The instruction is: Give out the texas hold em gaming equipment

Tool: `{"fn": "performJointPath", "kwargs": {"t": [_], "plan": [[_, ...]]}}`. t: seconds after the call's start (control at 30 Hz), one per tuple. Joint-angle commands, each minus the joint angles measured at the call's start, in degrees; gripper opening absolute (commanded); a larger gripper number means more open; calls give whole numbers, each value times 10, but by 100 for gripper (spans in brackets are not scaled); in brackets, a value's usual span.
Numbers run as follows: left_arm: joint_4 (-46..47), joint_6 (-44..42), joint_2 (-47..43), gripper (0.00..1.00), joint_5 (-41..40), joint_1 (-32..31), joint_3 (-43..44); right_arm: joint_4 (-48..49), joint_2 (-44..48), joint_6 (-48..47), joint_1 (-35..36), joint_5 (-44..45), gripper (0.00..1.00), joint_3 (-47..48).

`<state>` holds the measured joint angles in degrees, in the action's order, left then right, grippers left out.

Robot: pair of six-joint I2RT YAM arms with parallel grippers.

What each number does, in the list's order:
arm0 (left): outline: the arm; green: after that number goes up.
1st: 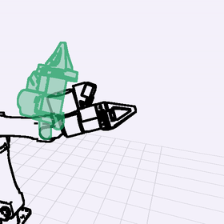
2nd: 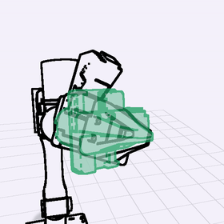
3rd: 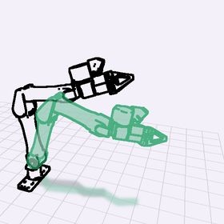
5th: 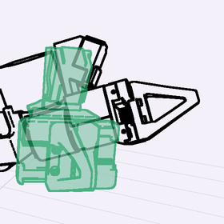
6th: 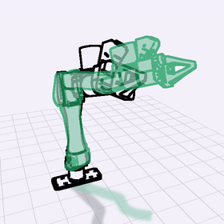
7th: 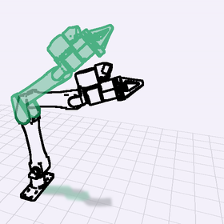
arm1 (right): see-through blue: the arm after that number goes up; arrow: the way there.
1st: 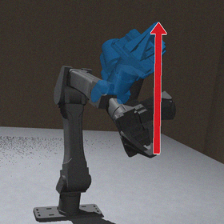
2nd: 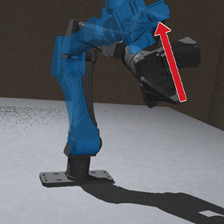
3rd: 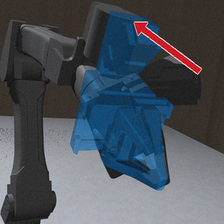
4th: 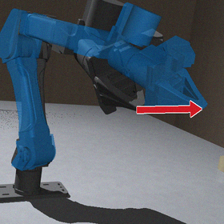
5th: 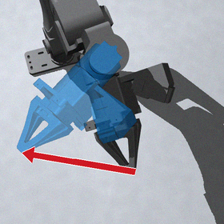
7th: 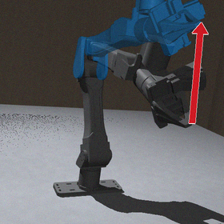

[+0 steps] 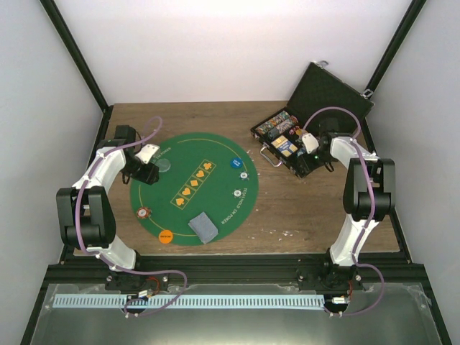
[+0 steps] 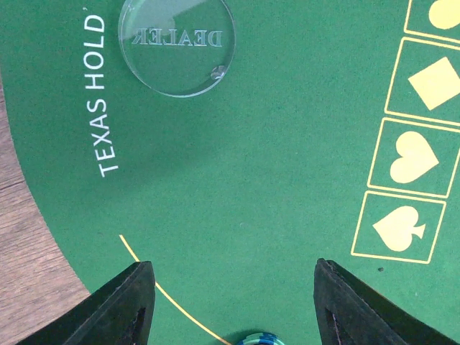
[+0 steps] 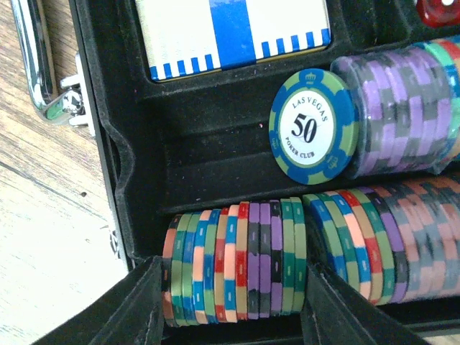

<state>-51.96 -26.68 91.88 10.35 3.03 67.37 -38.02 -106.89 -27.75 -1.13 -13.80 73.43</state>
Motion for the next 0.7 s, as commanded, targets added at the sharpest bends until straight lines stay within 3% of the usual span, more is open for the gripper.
{"fn": "performJointPath", "kwargs": {"t": [0.0,0.2,0.3,0.47,0.67], "plan": [[-1,-6,-4,62,0,4,-2,-12,-27,-4,-4,7,46,0],[1,-4,-3,62,0,5,-3,-15,-50,-1,-4,16,55,7],[0,-5,-4,62,0,5,-2,-19,-59,2,-4,12,54,9],[-1,-4,-4,62,-2,6,-1,-22,-52,7,-4,11,32,12],[-3,-4,-5,62,1,6,1,-30,-22,26,-4,22,16,31]]}}
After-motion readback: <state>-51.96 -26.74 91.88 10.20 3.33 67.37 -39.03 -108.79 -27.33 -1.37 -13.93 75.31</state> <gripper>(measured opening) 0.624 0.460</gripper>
